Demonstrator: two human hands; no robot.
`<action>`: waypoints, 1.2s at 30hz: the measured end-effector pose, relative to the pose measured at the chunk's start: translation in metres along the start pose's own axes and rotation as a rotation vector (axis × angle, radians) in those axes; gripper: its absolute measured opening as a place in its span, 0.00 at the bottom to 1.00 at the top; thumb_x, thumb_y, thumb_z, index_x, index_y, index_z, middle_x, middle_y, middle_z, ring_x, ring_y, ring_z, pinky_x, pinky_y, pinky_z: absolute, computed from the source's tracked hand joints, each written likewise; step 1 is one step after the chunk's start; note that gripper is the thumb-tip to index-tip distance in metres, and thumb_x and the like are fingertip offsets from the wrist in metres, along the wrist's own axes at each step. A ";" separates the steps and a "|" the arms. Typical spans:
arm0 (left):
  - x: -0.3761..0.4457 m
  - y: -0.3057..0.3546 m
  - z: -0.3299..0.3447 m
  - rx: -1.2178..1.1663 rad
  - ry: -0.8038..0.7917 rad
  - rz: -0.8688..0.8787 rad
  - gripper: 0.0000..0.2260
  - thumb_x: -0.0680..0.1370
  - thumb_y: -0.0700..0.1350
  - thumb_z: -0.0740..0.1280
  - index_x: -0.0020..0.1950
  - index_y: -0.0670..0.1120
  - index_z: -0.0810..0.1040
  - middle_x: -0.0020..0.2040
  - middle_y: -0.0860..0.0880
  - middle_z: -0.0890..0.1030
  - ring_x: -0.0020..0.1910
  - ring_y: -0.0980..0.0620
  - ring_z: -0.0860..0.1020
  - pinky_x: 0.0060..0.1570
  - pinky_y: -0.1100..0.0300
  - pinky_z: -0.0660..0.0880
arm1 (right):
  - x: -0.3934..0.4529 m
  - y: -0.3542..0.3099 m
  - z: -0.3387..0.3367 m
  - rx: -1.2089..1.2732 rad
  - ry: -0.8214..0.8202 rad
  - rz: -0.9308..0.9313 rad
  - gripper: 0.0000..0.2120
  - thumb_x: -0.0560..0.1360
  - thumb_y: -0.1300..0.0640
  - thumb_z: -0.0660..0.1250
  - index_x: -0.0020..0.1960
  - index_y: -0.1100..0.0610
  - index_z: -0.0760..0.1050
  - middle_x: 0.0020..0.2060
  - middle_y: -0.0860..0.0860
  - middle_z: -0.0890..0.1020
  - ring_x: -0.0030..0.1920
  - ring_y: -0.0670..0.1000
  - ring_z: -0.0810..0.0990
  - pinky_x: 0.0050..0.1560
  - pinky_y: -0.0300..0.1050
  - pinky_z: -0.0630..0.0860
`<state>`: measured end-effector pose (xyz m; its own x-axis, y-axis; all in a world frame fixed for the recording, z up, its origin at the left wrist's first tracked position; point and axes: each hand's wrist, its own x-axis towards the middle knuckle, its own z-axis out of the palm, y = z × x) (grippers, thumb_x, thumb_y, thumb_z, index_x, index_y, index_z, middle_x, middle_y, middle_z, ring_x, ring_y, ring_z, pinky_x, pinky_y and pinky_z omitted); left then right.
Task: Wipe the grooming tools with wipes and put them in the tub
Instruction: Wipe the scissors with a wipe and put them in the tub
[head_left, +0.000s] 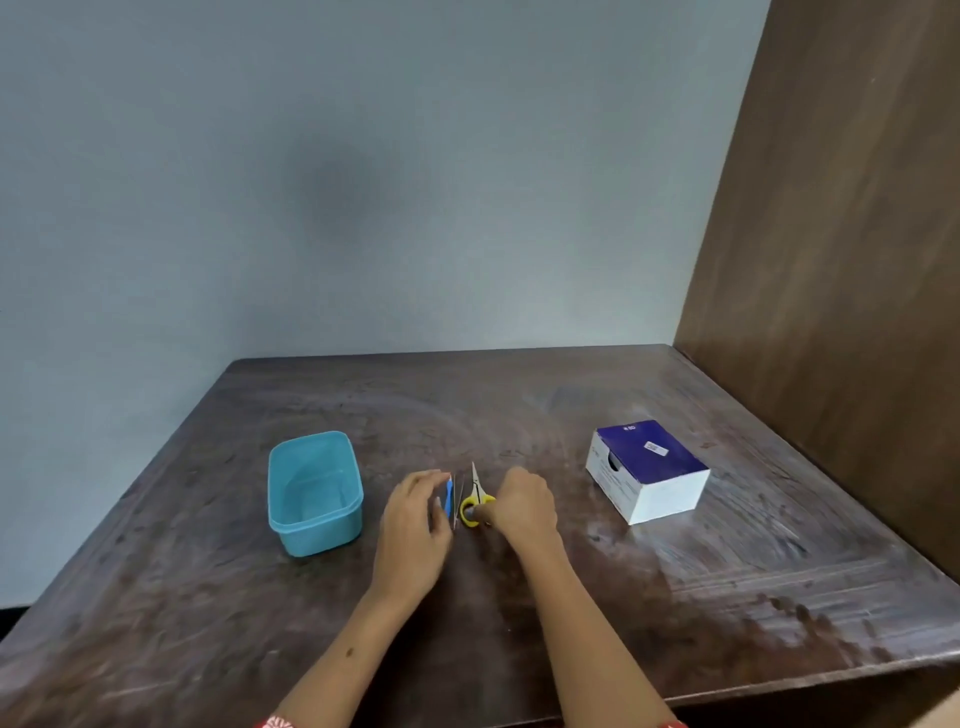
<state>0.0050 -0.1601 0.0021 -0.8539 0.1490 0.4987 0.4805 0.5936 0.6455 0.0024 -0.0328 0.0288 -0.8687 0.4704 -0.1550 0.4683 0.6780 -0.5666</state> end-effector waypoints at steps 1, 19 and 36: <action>-0.001 -0.003 0.002 0.018 -0.006 0.005 0.17 0.72 0.30 0.63 0.58 0.41 0.79 0.57 0.47 0.79 0.57 0.50 0.76 0.59 0.63 0.68 | 0.002 0.001 0.001 0.019 -0.014 0.029 0.25 0.63 0.48 0.78 0.52 0.61 0.75 0.55 0.58 0.79 0.57 0.59 0.77 0.43 0.45 0.71; 0.017 -0.012 0.015 -0.203 0.165 0.143 0.16 0.75 0.35 0.67 0.62 0.39 0.74 0.56 0.48 0.78 0.53 0.55 0.77 0.53 0.77 0.68 | 0.038 0.001 0.042 1.261 0.170 -0.267 0.08 0.69 0.65 0.73 0.36 0.57 0.76 0.29 0.49 0.80 0.33 0.48 0.78 0.36 0.39 0.76; 0.026 -0.022 0.022 -0.815 0.143 -0.339 0.11 0.72 0.32 0.70 0.43 0.49 0.81 0.39 0.49 0.84 0.37 0.55 0.83 0.36 0.62 0.80 | 0.031 0.000 0.040 1.205 0.410 -0.311 0.10 0.71 0.69 0.67 0.43 0.54 0.76 0.39 0.52 0.82 0.38 0.45 0.80 0.42 0.39 0.77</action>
<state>-0.0321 -0.1517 -0.0118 -0.9691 -0.0645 0.2382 0.2458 -0.1670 0.9548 -0.0308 -0.0415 -0.0084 -0.7015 0.6684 0.2474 -0.3646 -0.0383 -0.9304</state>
